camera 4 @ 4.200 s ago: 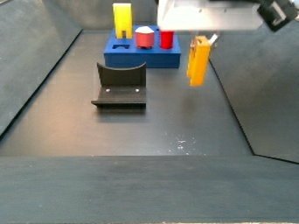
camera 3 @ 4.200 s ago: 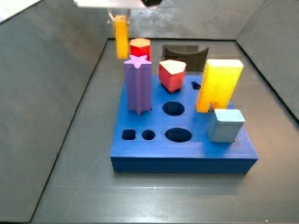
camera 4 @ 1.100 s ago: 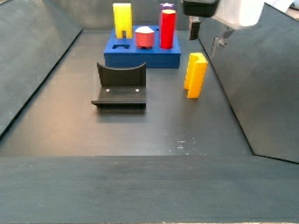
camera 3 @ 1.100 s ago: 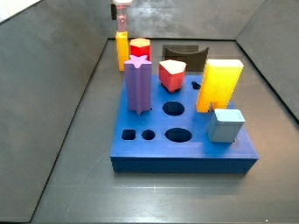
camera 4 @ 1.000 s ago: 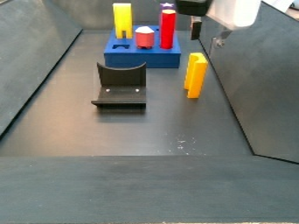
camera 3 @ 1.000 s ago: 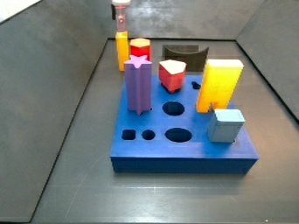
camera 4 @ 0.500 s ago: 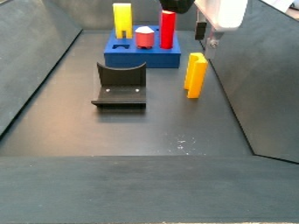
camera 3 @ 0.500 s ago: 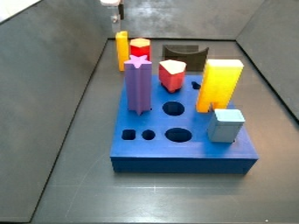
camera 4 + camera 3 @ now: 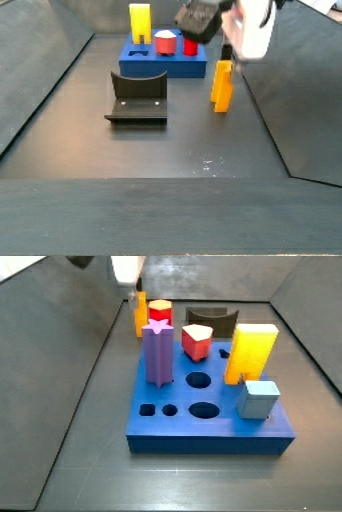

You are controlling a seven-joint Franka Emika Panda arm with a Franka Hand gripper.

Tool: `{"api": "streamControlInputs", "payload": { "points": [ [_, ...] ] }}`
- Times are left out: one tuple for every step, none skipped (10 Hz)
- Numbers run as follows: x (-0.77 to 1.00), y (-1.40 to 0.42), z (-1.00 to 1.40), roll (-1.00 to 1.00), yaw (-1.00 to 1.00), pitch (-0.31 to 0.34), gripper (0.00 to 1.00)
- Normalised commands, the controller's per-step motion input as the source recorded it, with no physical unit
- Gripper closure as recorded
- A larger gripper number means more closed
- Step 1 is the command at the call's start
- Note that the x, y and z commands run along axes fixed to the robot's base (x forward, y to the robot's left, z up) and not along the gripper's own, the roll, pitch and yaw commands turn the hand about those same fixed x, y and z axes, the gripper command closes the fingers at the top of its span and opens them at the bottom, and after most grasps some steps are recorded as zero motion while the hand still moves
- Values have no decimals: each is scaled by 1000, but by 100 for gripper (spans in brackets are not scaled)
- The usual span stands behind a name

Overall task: Pick up the arch object. Move up. Rotate the arch object. Move to above the board. Insert the arch object.
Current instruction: Rotate the arch object, then move to above the board.

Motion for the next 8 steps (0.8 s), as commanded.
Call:
{"api": "streamControlInputs", "payload": {
  "points": [
    [25,13,-527,-27,-47,-39,0],
    [28,14,-391,-30,-45,-38,0],
    [33,13,-219,-35,-42,-33,0],
    [0,0,0,-38,-40,-30,100],
    [93,130,1000,-212,576,4,100],
    [88,127,1000,-210,538,22,100],
    [83,122,1000,-208,445,44,100],
    [79,115,1000,-203,223,73,100]
  ]
}}
